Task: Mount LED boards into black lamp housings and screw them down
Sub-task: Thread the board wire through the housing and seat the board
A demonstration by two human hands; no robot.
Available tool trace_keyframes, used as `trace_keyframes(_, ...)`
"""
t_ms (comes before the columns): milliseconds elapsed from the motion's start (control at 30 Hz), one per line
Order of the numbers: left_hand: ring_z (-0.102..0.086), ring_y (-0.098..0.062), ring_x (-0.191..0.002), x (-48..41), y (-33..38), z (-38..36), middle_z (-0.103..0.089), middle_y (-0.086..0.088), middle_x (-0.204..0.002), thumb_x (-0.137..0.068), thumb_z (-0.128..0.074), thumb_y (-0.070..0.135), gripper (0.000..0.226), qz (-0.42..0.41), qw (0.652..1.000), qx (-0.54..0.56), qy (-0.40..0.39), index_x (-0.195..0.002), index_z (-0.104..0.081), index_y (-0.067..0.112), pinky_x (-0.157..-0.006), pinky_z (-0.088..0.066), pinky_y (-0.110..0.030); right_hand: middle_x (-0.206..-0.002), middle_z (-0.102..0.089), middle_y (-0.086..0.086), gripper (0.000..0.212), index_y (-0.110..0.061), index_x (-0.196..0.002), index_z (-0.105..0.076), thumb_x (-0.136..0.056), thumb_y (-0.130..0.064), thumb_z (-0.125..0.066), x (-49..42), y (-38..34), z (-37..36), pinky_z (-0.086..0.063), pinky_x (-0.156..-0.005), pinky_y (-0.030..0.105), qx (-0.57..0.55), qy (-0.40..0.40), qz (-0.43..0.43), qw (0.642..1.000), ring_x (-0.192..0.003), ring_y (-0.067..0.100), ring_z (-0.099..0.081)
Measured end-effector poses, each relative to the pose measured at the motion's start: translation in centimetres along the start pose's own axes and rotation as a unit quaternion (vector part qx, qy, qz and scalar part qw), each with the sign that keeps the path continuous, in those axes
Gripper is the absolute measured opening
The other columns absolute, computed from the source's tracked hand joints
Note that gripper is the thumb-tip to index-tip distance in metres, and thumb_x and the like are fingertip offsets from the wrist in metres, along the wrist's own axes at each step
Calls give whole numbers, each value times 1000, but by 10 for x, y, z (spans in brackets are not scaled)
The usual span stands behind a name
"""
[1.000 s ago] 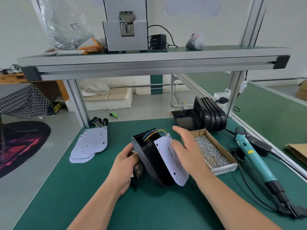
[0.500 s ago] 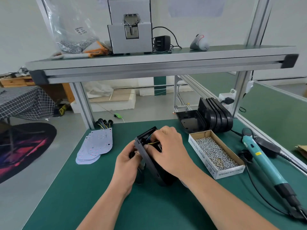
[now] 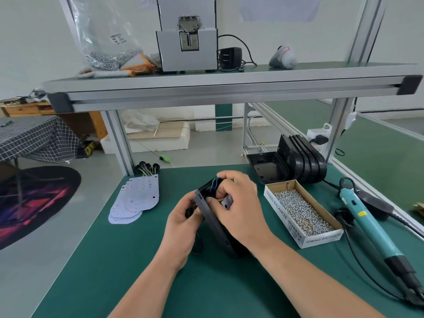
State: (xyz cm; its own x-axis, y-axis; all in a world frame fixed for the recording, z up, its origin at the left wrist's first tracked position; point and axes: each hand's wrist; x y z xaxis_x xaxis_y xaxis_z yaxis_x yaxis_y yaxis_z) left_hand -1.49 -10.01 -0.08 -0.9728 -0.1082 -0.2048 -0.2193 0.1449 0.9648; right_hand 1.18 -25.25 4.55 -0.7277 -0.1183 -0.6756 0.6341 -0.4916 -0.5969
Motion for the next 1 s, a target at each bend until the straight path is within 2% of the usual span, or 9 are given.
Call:
trace_keyframes(100, -68, -19, -105, 0, -2, 3, -76, -13, -115, -102, -62, 0, 33, -1, 1000, -8, -5, -127, -72, 19, -95, -53, -39, -86, -63, -9, 37, -27, -71, -48, -77, -20, -84, -3, -3, -2, -38, -90, 39, 18, -5, 7, 1000, -94, 10, -59)
trace_keyframes(200, -70, -21, -110, -2, -3, 7, -77, -10, -118, -93, -64, 5, 40, -6, 1000, -14, -8, -128, -73, 22, -99, -55, -43, -63, -53, -12, 41, -37, -77, -40, -79, -27, -79, -3, -4, -5, -36, -83, 31, 11, -25, -24, 999, -76, 3, -50)
trace_keyframes(333, -69, -26, -122, -5, -6, 11, -76, -8, -126, -93, -66, 5, 43, -17, 1000, -16, -10, -132, -71, 21, -106, -51, -47, -87, -65, -22, 33, -45, -102, -54, -83, -39, -80, -1, -1, -3, -45, -91, 29, -48, -79, -93, 991, -101, -3, -46)
trace_keyframes(467, -67, -30, -126, -7, -8, 14, -75, -9, -128, -95, -68, 10, 40, -27, 999, -24, -4, -133, -70, 20, -111, -49, -53, -74, -64, -14, 19, -37, -97, -64, -84, -47, -75, -2, -3, 2, -44, -101, 39, -23, -82, -38, 996, -103, -11, -45)
trace_keyframes(600, -65, -38, -127, -8, -8, 16, -75, -11, -128, -95, -71, 16, 39, -25, 999, -25, 6, -134, -69, 20, -115, -45, -63, -77, -69, -13, 26, -35, -103, -67, -85, -55, -64, -3, -5, 7, -38, -108, 38, -15, -77, -12, 997, -103, -23, -43)
trace_keyframes(667, -64, -39, -126, -7, -6, 15, -75, -12, -127, -96, -71, 16, 40, -25, 999, -22, 11, -135, -69, 20, -115, -45, -64, -80, -70, -12, 25, -33, -107, -69, -88, -48, -68, -4, -5, 8, -38, -107, 36, -21, -92, -9, 996, -106, -26, -39)
trace_keyframes(800, -67, -34, -126, -5, -1, 12, -75, -10, -128, -95, -72, 18, 40, -28, 999, -23, 8, -134, -70, 20, -114, -47, -60, -88, -69, -14, 17, -35, -109, -73, -92, -34, -73, -7, -5, 10, -44, -92, 25, -45, -136, -48, 989, -110, 4, -49)
trace_keyframes(867, -68, -29, -124, -3, 2, 9, -76, -7, -125, -93, -73, 20, 39, -29, 999, -28, 16, -132, -72, 24, -112, -49, -55, -88, -68, -17, 14, -34, -104, -76, -93, -30, -70, -9, -7, 11, -45, -82, 19, -38, -130, -49, 990, -103, 8, -55)
trace_keyframes(1000, -69, -17, -105, 0, 6, 4, -79, 3, -113, -93, -68, 20, 38, -38, 996, -71, 35, -128, -74, 34, -86, -54, -41, -76, -65, -9, 9, -20, -89, -75, -91, -15, -68, -15, -13, 14, -44, -71, 24, -5, -119, -21, 993, -81, 12, -56)
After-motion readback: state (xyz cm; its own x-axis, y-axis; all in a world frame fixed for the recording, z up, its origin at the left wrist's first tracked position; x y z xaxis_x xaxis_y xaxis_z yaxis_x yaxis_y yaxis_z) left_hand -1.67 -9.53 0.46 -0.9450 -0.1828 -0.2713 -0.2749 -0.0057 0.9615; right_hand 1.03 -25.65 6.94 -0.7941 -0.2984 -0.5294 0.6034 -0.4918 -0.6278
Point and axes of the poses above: each hand's wrist, its own x-axis away from the middle knuckle, its own z-axis out of the back of the hand, y = z × x
